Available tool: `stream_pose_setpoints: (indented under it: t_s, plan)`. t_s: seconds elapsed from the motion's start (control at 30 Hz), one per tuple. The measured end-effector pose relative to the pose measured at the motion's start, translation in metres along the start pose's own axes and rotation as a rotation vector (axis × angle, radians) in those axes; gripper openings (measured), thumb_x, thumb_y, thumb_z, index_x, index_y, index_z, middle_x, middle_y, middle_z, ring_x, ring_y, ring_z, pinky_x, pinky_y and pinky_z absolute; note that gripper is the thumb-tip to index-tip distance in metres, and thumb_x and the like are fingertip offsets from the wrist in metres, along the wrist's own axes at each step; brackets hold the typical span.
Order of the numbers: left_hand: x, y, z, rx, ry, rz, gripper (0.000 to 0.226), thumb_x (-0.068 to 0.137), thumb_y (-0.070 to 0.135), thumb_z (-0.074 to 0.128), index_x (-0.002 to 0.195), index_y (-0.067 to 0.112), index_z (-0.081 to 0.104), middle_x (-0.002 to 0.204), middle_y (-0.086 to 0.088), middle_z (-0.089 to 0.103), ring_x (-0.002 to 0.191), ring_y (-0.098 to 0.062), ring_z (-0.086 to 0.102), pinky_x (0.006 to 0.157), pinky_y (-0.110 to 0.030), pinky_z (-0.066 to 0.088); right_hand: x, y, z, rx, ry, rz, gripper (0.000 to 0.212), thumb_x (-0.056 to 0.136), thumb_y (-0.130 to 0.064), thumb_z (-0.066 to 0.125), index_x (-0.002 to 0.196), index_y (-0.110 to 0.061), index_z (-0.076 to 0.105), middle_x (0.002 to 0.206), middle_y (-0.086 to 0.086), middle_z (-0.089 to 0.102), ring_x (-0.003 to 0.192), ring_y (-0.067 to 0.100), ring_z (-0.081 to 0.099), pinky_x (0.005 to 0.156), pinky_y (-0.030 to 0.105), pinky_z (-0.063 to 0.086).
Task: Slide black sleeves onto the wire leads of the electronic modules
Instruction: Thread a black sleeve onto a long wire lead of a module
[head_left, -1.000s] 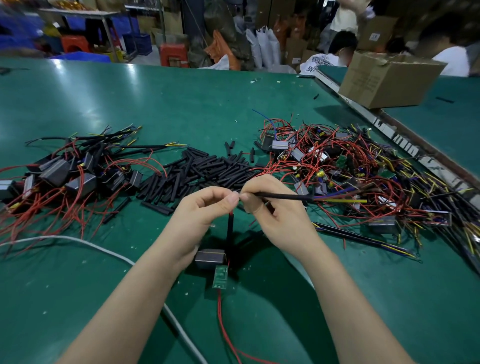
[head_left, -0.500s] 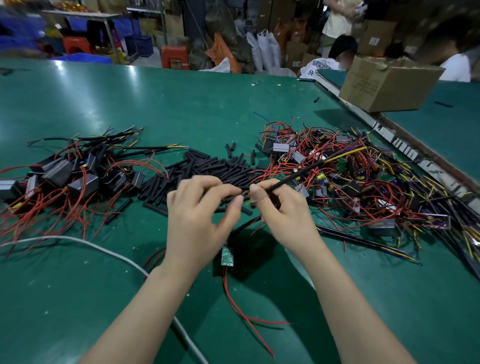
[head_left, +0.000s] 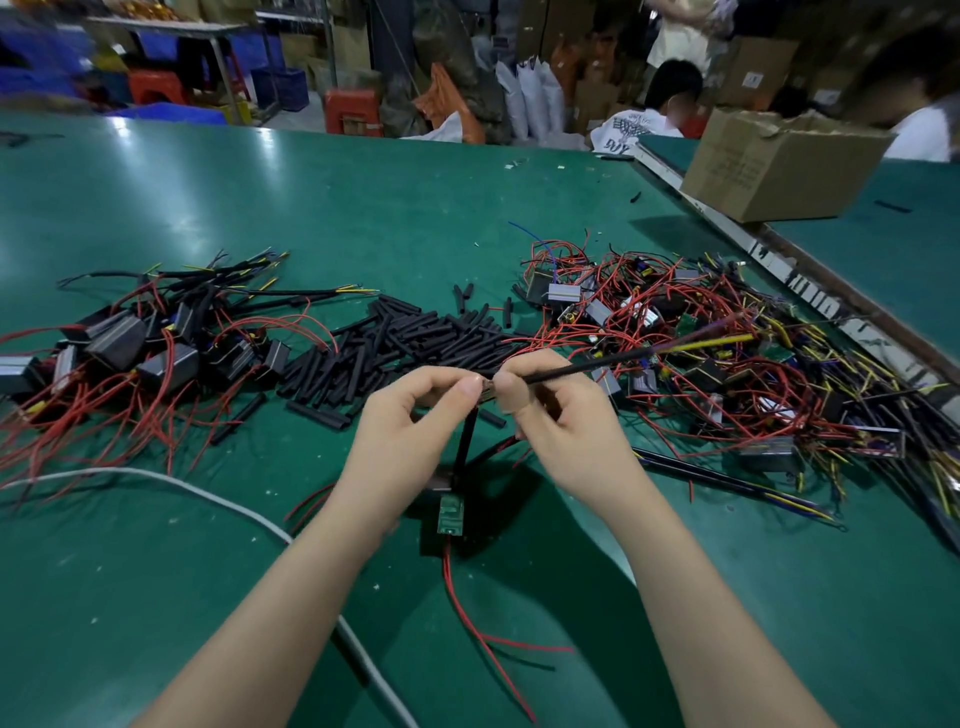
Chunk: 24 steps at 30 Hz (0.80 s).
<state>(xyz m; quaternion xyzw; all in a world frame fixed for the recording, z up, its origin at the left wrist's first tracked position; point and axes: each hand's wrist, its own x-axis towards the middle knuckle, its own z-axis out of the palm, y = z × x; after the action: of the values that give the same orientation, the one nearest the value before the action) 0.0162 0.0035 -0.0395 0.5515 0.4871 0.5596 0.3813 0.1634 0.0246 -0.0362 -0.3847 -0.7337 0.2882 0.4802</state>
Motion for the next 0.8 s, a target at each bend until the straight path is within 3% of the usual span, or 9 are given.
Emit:
stream_pose_setpoints:
  t_s: [0.07,0.13,0.27,0.37,0.43,0.53,0.6,0.7,0.8]
  plan:
    - [0.002,0.001,-0.002,-0.135,-0.055,-0.134,0.019,0.088,0.017,0.062,0.074,0.024,0.072,0.076,0.014,0.07,0.076,0.004,0.061,0.072,-0.01,0.045,0.0,0.003,-0.002,-0.094,-0.006,-0.118,0.013,0.095,-0.015,0.055,0.086,-0.009,0.062,0.082,-0.009,0.057,0.078,0.008,0.053,0.072,0.026,0.041]
    - [0.004,0.002,-0.004,-0.182,-0.106,-0.221,0.021,0.087,0.019,0.062,0.071,0.026,0.073,0.076,0.013,0.068,0.076,0.002,0.059,0.075,-0.021,0.041,0.001,0.006,-0.002,-0.137,0.007,-0.196,0.014,0.094,-0.008,0.055,0.087,0.0,0.063,0.085,0.003,0.058,0.083,0.016,0.055,0.076,0.029,0.044]
    - [0.008,0.002,-0.008,-0.227,-0.13,-0.244,0.02,0.082,0.017,0.064,0.065,0.024,0.071,0.074,0.01,0.065,0.074,-0.002,0.056,0.077,-0.028,0.037,-0.001,0.008,0.002,-0.191,0.02,-0.292,0.013,0.093,-0.004,0.055,0.085,0.002,0.064,0.088,0.007,0.058,0.083,0.02,0.055,0.075,0.033,0.046]
    - [0.007,0.001,-0.005,-0.244,-0.125,-0.242,0.016,0.085,0.016,0.064,0.07,0.02,0.07,0.074,0.01,0.066,0.075,-0.002,0.058,0.076,-0.02,0.042,-0.001,0.009,0.002,-0.234,0.047,-0.303,0.012,0.092,-0.005,0.056,0.085,0.001,0.064,0.089,0.007,0.059,0.083,0.021,0.056,0.074,0.034,0.047]
    - [0.005,0.0,-0.003,-0.123,-0.03,-0.138,0.01,0.086,0.019,0.065,0.076,0.022,0.068,0.076,0.012,0.068,0.075,0.002,0.06,0.073,-0.012,0.044,-0.001,0.008,0.001,-0.252,0.06,-0.228,0.016,0.094,-0.012,0.055,0.086,-0.003,0.064,0.087,0.002,0.058,0.082,0.016,0.055,0.076,0.029,0.045]
    - [0.0,-0.004,-0.004,0.399,0.232,0.271,0.009,0.086,0.032,0.064,0.081,0.03,0.058,0.088,0.011,0.059,0.089,-0.008,0.056,0.084,-0.031,0.042,-0.002,0.007,0.002,-0.263,0.104,-0.066,0.02,0.095,-0.023,0.056,0.089,-0.008,0.066,0.084,-0.008,0.059,0.082,0.005,0.054,0.076,0.015,0.041]
    - [-0.004,-0.005,-0.004,0.613,0.339,0.486,0.011,0.086,0.036,0.058,0.084,0.026,0.062,0.092,0.007,0.055,0.093,-0.015,0.051,0.081,-0.033,0.033,-0.003,0.005,0.004,-0.217,0.124,0.027,0.018,0.095,-0.025,0.058,0.088,-0.011,0.067,0.079,-0.015,0.058,0.079,-0.002,0.053,0.073,0.009,0.038]
    - [-0.007,-0.009,0.0,0.793,0.392,0.629,0.017,0.088,0.034,0.06,0.089,0.024,0.073,0.093,0.002,0.059,0.093,-0.018,0.048,0.078,-0.033,0.028,-0.002,0.003,0.004,-0.18,0.135,0.118,0.015,0.095,-0.025,0.058,0.083,-0.02,0.067,0.067,-0.021,0.055,0.071,-0.011,0.051,0.068,0.011,0.037]
    - [-0.007,-0.012,0.003,0.846,0.414,0.664,0.013,0.089,0.032,0.063,0.093,0.027,0.075,0.093,0.004,0.063,0.095,-0.019,0.047,0.076,-0.036,0.029,0.0,0.0,0.003,-0.108,0.101,0.189,0.023,0.096,-0.027,0.057,0.073,-0.032,0.06,0.055,-0.026,0.055,0.058,-0.005,0.05,0.063,0.019,0.035]
